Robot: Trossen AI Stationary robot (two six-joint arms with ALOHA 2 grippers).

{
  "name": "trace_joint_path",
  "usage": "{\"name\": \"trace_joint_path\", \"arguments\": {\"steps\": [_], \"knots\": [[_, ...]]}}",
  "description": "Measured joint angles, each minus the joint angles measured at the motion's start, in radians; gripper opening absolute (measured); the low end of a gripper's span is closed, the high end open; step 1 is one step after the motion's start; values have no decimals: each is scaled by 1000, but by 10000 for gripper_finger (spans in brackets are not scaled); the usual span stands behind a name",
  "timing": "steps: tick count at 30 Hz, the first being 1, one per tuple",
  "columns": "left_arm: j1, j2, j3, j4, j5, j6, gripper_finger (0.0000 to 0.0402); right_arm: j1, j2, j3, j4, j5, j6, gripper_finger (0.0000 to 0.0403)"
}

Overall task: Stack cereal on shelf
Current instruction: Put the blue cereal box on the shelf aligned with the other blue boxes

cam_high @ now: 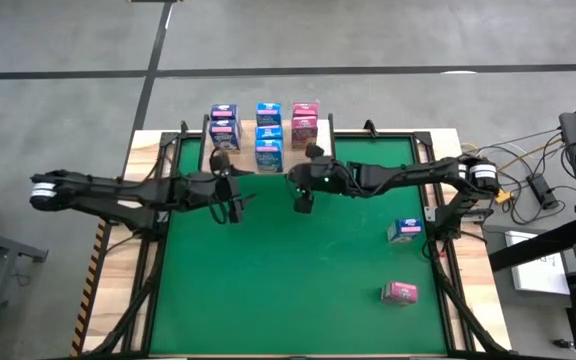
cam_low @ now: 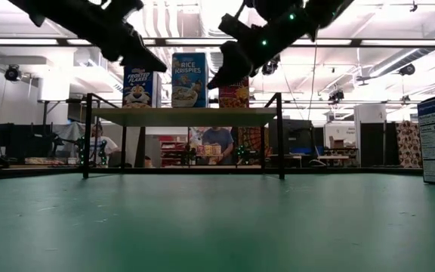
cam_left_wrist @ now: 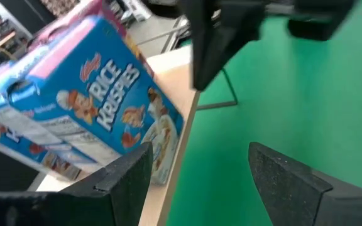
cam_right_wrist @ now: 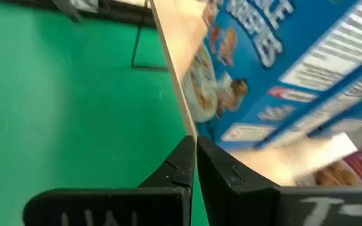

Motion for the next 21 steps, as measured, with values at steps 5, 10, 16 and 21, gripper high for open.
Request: {"name": "trace_joint_path", "arguments": {"steps": [5, 10, 16, 21], "knots": [[27, 20, 0, 2, -2, -7, 245, 0, -2, -38, 69, 1, 2, 9], [29, 21, 0, 21, -1, -7, 245, 1, -4, -52, 84, 2, 7, 9], [25, 6, 0, 18, 0, -7, 245, 38, -12, -50, 70, 3, 1, 9], [11, -34, 2, 10, 38, -13, 245, 111, -55, 10, -66, 2, 13, 9]]}}
